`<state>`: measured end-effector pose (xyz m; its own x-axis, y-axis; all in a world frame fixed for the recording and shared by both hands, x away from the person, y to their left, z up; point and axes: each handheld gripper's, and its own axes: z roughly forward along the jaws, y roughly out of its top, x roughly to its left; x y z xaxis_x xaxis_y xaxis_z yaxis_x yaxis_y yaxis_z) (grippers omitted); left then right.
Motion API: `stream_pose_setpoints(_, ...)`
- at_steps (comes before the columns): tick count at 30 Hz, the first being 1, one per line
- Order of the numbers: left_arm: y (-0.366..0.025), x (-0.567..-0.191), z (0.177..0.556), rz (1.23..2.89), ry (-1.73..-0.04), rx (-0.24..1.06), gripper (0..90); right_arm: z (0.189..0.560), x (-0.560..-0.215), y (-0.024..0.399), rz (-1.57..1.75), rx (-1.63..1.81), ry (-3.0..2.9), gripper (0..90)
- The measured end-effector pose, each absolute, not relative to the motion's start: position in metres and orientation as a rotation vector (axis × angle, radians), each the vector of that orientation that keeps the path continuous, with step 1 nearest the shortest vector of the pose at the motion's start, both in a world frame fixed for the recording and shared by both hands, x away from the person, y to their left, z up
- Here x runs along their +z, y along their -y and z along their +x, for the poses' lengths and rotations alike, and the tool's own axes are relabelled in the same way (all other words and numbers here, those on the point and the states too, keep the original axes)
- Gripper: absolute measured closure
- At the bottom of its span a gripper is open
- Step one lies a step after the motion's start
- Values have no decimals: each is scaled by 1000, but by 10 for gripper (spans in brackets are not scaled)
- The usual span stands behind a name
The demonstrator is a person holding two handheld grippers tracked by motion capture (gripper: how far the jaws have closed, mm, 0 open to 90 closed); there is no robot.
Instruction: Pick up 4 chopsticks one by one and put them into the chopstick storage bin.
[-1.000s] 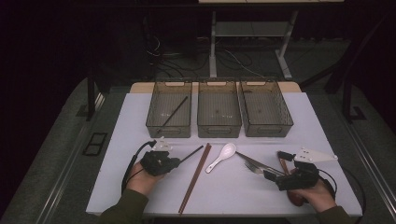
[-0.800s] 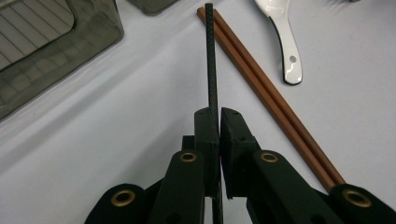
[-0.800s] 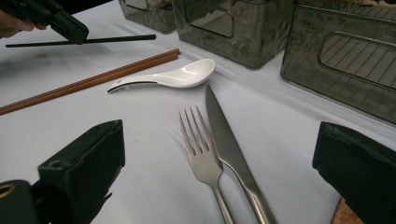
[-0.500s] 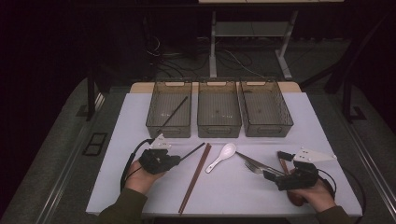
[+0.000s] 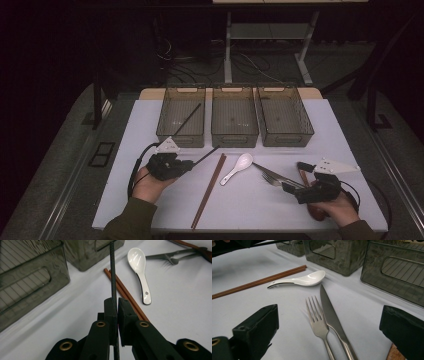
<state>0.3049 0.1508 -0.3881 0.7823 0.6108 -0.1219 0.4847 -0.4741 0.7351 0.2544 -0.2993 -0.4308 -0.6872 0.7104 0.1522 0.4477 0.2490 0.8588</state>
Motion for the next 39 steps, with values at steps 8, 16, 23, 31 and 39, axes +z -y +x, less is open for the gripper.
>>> stream_pose_setpoints(8, -153, -378, 313, 2107, -826, 202, 858, 254, -430, 300, 1067, 1415, -2255, 27)
stream_pose_setpoints(16, -156, -371, 324, 2070, -842, 210, 858, 255, -431, 300, 1082, 1409, -2247, 27)
stream_pose_setpoints(23, -152, -365, 337, 2072, -839, 234, 858, 255, -430, 301, 1103, 1415, -2234, 27)
stream_pose_setpoints(31, -149, -356, 359, 2055, -855, 240, 858, 256, -431, 303, 1113, 1420, -2232, 27)
stream_pose_setpoints(39, -144, -345, 384, 2069, -879, 276, 859, 256, -431, 303, 1112, 1424, -2226, 27)
